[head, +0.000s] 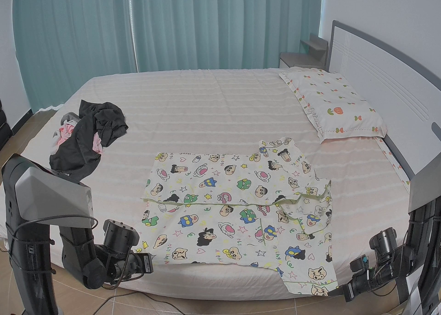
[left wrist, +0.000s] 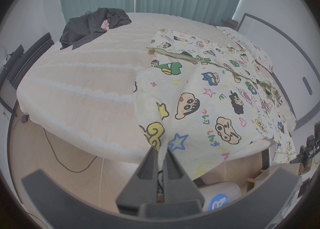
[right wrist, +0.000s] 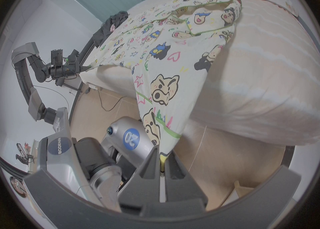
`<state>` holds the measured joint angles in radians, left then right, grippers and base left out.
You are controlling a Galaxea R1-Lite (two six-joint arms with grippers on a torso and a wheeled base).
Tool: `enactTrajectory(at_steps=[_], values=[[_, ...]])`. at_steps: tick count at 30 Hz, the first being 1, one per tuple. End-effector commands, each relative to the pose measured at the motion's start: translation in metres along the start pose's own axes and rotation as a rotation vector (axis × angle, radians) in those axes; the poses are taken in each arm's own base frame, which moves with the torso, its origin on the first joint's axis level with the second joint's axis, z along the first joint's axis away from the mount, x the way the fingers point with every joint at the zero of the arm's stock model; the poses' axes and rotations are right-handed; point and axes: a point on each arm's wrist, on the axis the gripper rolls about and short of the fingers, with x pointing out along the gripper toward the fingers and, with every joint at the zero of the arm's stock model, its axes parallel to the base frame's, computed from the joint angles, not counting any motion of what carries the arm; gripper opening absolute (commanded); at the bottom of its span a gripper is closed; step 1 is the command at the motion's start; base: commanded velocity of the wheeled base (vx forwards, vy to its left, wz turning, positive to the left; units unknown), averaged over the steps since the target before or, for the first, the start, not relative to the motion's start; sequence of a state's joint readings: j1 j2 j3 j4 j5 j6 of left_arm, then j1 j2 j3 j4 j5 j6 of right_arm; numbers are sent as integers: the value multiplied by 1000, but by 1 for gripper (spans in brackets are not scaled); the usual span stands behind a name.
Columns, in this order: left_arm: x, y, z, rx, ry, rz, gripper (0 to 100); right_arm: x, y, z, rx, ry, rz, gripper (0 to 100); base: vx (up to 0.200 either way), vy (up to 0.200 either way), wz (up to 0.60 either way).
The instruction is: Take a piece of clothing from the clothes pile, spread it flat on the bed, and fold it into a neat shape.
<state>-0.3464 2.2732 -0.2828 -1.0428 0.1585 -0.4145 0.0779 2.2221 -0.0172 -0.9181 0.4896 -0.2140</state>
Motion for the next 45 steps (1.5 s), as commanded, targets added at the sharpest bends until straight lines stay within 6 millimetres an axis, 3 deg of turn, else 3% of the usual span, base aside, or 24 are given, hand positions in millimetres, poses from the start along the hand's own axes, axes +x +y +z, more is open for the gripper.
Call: enactTrajectory(at_steps=[1,10,21,37,45], values=[[-15,0,-11,26,33,-18,0,-11,10,0,-33,-12,1,0,0,0,0],[-30,6,-29,91,97,-5,0,-22,21,-8,-43,57,16,0,0,0,0],[-48,10,-31,124,148,13,0,-29,31,-14,-75,103,27,0,0,0,0],[-46,-1,1,76,17,-32,0,-48,23,13,-138,-219,-39,0,0,0,0],[-43,-5,31,42,-17,-21,0,-59,20,36,-115,-440,-72,0,0,0,0]])
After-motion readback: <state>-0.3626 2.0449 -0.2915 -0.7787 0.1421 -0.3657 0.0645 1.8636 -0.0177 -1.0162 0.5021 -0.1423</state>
